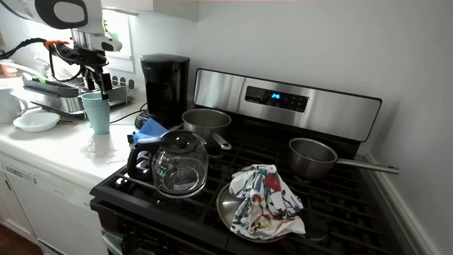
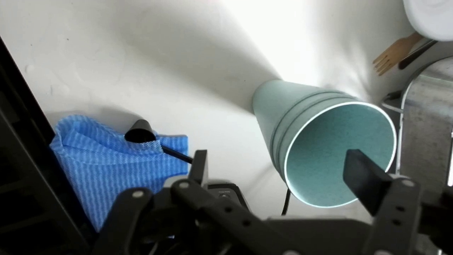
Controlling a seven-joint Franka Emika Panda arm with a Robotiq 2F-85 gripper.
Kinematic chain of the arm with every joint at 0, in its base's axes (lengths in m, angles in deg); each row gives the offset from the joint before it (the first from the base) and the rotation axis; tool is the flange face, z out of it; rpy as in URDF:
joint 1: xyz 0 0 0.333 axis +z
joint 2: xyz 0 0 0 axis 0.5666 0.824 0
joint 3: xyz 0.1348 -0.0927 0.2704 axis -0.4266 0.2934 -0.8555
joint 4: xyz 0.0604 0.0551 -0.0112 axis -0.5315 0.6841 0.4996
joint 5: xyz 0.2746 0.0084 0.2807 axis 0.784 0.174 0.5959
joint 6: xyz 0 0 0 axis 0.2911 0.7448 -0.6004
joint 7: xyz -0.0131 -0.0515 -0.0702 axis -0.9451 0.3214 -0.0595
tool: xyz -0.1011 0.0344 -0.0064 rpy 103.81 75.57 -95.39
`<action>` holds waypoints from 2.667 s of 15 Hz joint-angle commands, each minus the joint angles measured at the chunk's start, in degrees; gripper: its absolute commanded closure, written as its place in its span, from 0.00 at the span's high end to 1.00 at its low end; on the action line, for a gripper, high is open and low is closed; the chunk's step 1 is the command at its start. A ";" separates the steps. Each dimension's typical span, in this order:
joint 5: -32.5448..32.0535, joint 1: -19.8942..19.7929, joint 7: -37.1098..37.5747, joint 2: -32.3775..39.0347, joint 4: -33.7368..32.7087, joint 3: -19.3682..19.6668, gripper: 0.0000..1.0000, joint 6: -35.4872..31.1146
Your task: Stack up the three grey cups and then turn them over
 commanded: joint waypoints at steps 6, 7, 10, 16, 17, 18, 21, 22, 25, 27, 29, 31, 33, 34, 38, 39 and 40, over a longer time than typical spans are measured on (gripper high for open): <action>4.80 -0.02 -1.46 8.11 -3.09 -0.60 1.00 -4.01; 5.54 -0.02 -1.91 9.15 -3.55 -0.65 0.89 -4.23; 5.61 -0.07 -1.65 11.14 -4.34 -0.69 0.59 -4.83; 5.21 -0.81 -2.78 12.82 -5.48 -0.16 0.17 -4.33; 4.67 -0.88 -2.76 12.72 -5.41 -0.04 0.09 -4.27; 4.25 -0.99 -2.92 12.54 -5.34 0.06 0.03 -4.06; -0.05 -0.90 -2.08 10.93 -4.95 0.55 0.00 -3.05; -2.70 -0.67 -1.38 10.15 -4.78 0.73 0.02 -2.66; -14.18 0.56 0.67 8.60 -4.94 0.49 0.02 0.80; -20.68 1.50 1.60 8.39 -5.28 -0.36 0.02 2.81; -27.09 2.69 2.94 8.73 -5.49 -1.38 0.02 3.77; -33.86 3.96 5.02 9.13 -5.75 -2.34 0.02 4.60; -40.88 5.19 7.54 10.32 -5.75 -3.02 0.02 4.84; -44.54 5.86 9.14 11.14 -5.67 -3.33 0.02 5.06; -55.52 7.88 14.59 14.22 -5.79 -3.81 0.02 6.93; -57.09 8.17 15.35 14.75 -5.88 -3.91 0.02 7.48; -58.11 8.37 15.73 15.31 -5.86 -4.03 0.02 7.88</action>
